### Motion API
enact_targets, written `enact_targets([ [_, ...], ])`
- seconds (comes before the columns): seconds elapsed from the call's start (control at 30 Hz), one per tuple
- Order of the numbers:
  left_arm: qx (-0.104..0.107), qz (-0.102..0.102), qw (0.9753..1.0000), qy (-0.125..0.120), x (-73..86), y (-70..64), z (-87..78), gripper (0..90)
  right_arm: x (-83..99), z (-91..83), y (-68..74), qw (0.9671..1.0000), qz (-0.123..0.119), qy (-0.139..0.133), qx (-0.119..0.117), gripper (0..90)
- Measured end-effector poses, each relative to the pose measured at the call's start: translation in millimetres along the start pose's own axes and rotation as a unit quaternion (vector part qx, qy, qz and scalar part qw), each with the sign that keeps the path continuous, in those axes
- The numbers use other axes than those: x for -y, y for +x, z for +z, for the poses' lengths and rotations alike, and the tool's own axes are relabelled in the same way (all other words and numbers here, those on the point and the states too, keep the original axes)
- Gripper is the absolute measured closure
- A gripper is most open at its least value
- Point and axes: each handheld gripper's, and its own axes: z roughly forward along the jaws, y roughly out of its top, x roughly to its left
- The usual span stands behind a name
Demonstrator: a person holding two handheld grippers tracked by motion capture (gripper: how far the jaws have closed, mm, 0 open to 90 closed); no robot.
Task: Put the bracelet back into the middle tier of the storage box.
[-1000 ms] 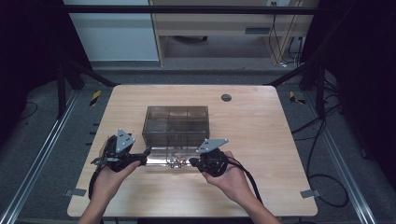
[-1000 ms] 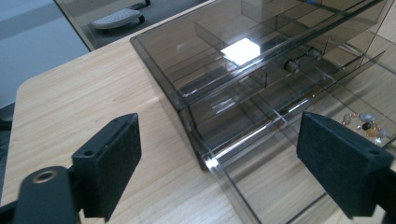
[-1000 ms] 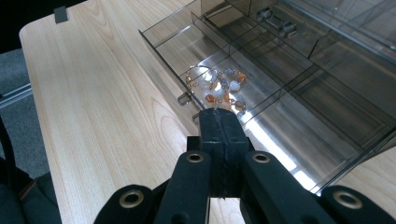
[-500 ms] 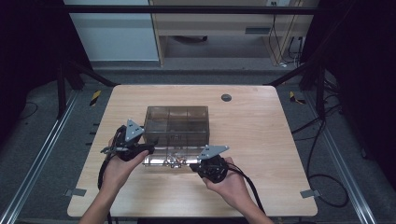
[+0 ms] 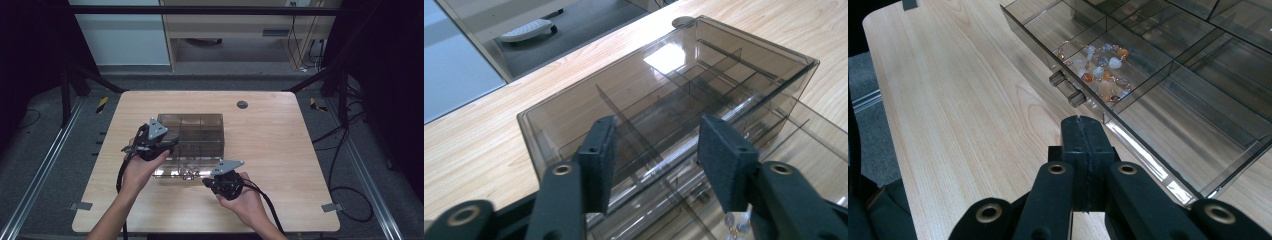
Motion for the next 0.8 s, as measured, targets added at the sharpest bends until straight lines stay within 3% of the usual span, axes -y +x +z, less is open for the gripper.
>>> enact_targets([
  [0.27, 0.009, -0.002, 0.9999, 0.007, -5.6, -3.9, 9.5, 63.9, 8.3, 1.8, 0.6, 1.0000, 0.006, -0.006, 0.000, 90.0],
  [0.63, 0.019, -0.037, 0.9991, 0.000, -9.8, 2.6, 21.0, 79.7, 16.1, 4.9, 3.1, 0.9999, 0.010, -0.009, -0.005, 90.0],
  [0.8, 0.026, -0.041, 0.9988, 0.002, -11.0, 4.4, 25.6, 86.2, 19.9, 7.0, 3.1, 0.9999, 0.010, -0.009, -0.004, 90.0],
])
